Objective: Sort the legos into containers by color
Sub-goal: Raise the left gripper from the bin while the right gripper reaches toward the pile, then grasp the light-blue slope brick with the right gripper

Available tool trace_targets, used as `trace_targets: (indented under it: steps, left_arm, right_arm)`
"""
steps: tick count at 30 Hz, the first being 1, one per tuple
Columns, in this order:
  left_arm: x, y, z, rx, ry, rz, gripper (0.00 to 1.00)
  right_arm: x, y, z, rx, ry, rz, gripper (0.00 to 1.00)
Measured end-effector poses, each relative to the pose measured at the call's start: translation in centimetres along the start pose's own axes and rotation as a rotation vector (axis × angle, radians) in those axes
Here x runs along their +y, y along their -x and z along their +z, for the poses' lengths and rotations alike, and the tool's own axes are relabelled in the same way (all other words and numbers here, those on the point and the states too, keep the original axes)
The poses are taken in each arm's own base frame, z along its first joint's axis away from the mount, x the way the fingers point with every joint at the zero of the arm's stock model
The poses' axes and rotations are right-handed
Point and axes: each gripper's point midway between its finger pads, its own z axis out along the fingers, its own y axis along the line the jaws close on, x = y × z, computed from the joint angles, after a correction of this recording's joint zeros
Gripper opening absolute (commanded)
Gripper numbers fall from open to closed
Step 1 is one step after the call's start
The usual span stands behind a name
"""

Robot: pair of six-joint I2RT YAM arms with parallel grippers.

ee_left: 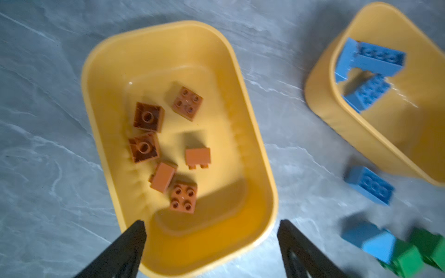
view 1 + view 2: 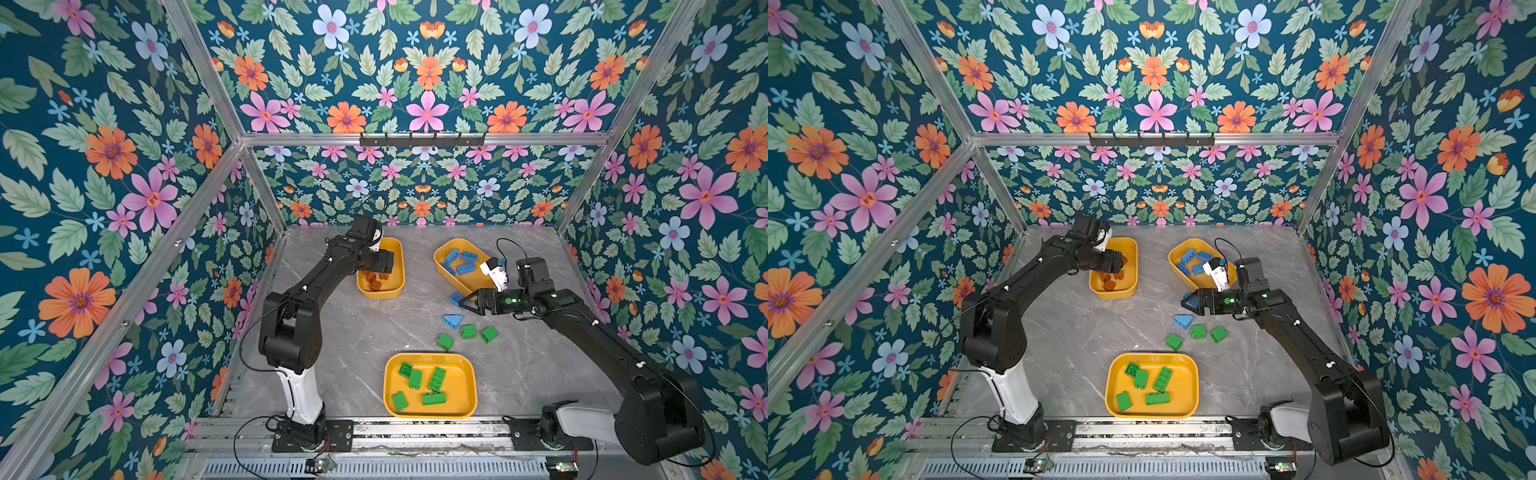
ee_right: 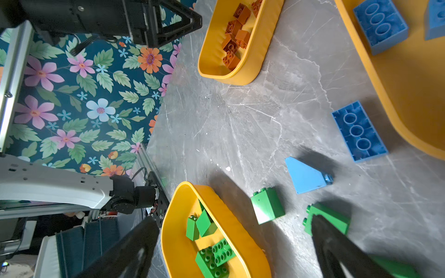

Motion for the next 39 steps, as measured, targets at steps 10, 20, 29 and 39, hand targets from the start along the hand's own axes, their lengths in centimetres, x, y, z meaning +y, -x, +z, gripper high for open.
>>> trace_targets:
  steps: [10,20,29,39]
  left_arm:
    - [-4.3,-5.9,-2.6,-0.01,-0.288,0.009,0.93]
    - [-4.9,-6.5,-3.7,-0.065,-0.391,-0.034,0.93]
    - [-4.8,-6.6,-4.1,-0.076,-0.419,-0.061,0.93]
    - [-4.5,-7.1,-4.3,-0.084,-0.426,-0.074,0.93]
  right_arm:
    - [-0.7,-2.7,2.7,0.206,-0.126,-0.245,0.88]
    - [-4.8,-5.4,5.5,0.397,-0.303,-0.427,0.78]
    - [-7.2,-5.3,7.7,0.455,-0.418,-0.479,0.65]
    - [-10.3,-5.4,10.1,0.516,-0.501,-0.495,0.57]
